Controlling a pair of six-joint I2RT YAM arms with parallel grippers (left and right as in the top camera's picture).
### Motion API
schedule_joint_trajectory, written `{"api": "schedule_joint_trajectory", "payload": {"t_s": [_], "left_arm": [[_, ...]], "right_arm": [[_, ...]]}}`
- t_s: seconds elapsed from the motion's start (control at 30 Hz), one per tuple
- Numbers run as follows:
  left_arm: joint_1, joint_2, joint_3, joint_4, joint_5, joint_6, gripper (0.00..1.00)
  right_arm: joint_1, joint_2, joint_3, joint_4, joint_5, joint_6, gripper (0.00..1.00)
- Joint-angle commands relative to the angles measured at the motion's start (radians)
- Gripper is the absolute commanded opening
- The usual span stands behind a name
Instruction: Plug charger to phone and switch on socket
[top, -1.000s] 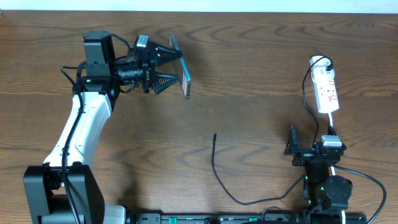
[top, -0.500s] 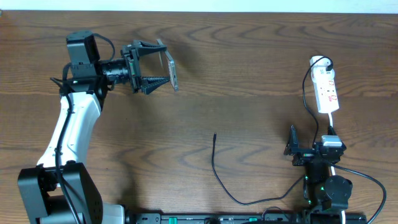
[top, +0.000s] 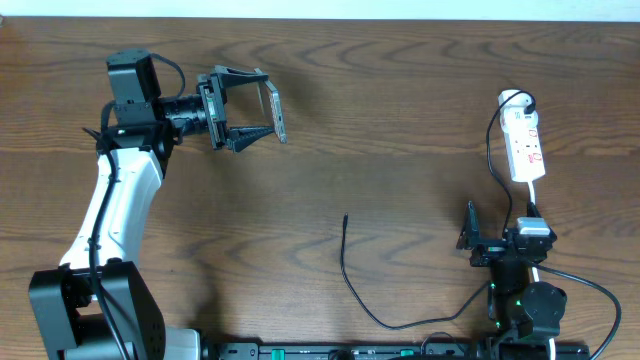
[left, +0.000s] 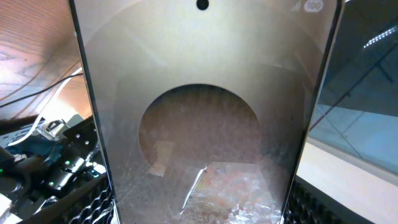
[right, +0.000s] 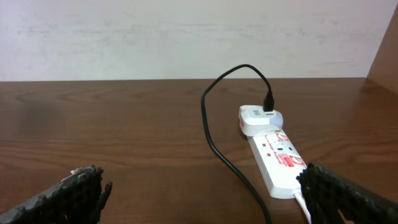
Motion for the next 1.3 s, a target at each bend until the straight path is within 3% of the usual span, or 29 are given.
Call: {"api": "schedule_joint_trajectory", "payload": {"t_s": [0.0,0.17,1.27], "left_arm": [[0.003,-0.023,0.007,0.009,0.046,-0.035,0.07],[0.003,-0.023,0.007,0.009,0.045,-0.084,0.07],[0.003,-0.023,0.007,0.010,0.045,-0.083,0.07]], "right_arm": [[0.010,0.002,-0.001,-0.005,0.004,-0.015,0.99],[0.010,0.002,-0.001,-0.004,0.004,-0.015,0.99],[0.010,0.002,-0.001,-0.005,0.004,-0.015,0.99]]}}
